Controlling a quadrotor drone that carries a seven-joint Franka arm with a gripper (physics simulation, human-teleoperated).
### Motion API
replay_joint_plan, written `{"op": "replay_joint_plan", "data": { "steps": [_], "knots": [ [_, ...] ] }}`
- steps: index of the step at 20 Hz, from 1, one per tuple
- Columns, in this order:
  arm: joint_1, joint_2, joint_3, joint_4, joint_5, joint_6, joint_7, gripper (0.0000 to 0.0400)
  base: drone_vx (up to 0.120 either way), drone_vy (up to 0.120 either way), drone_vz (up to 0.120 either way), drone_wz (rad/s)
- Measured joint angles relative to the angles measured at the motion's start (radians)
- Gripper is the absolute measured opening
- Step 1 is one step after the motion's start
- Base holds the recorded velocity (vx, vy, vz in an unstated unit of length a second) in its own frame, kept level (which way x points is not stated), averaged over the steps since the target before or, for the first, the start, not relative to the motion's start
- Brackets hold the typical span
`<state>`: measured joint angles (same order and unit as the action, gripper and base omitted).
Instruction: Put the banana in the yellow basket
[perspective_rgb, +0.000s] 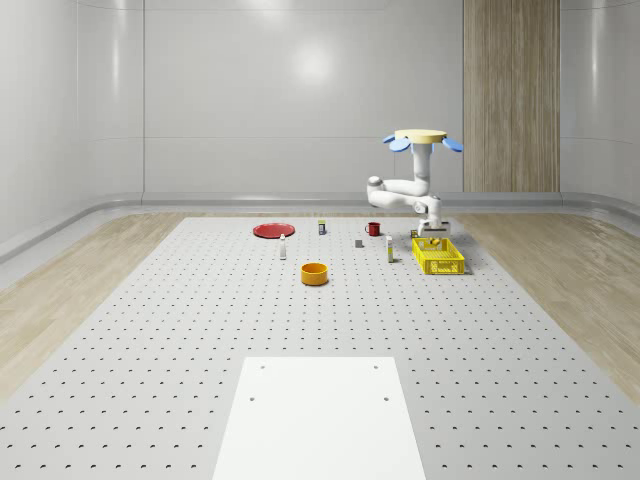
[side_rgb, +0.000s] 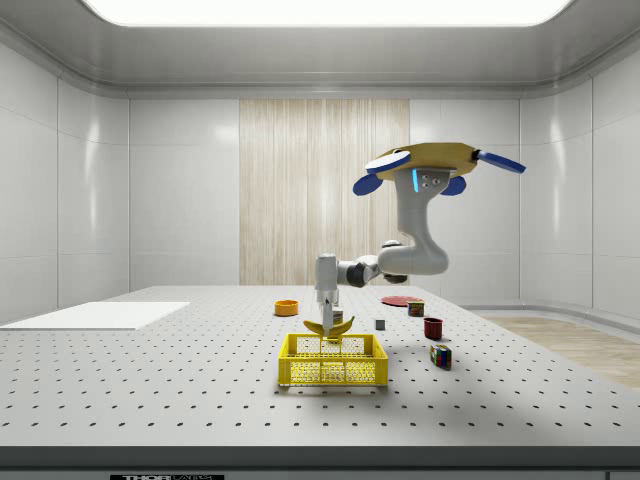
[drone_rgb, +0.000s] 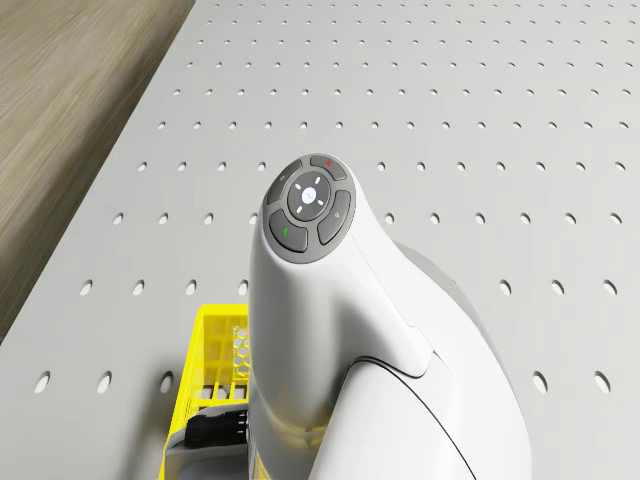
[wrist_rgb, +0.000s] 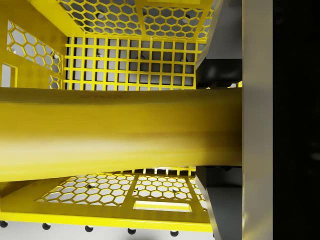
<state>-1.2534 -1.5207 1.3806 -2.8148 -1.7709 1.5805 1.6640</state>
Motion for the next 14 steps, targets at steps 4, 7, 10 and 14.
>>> {"op": "replay_joint_plan", "data": {
  "steps": [4,7,10,14],
  "knots": [
    [-0.002,-0.002,-0.017,0.003,-0.015,0.008,0.000,0.0193,0.000,0.030,0.000,0.000],
    [-0.005,-0.004,-0.051,0.010,-0.047,0.022,-0.001,0.0193,0.000,0.000,0.000,0.000],
    [-0.009,-0.003,-0.087,0.018,-0.081,0.035,-0.002,0.0193,0.000,0.000,0.000,0.000],
    [-0.015,0.000,-0.134,0.031,-0.126,0.051,-0.004,0.0193,0.000,0.000,0.000,0.000]
  ]
}}
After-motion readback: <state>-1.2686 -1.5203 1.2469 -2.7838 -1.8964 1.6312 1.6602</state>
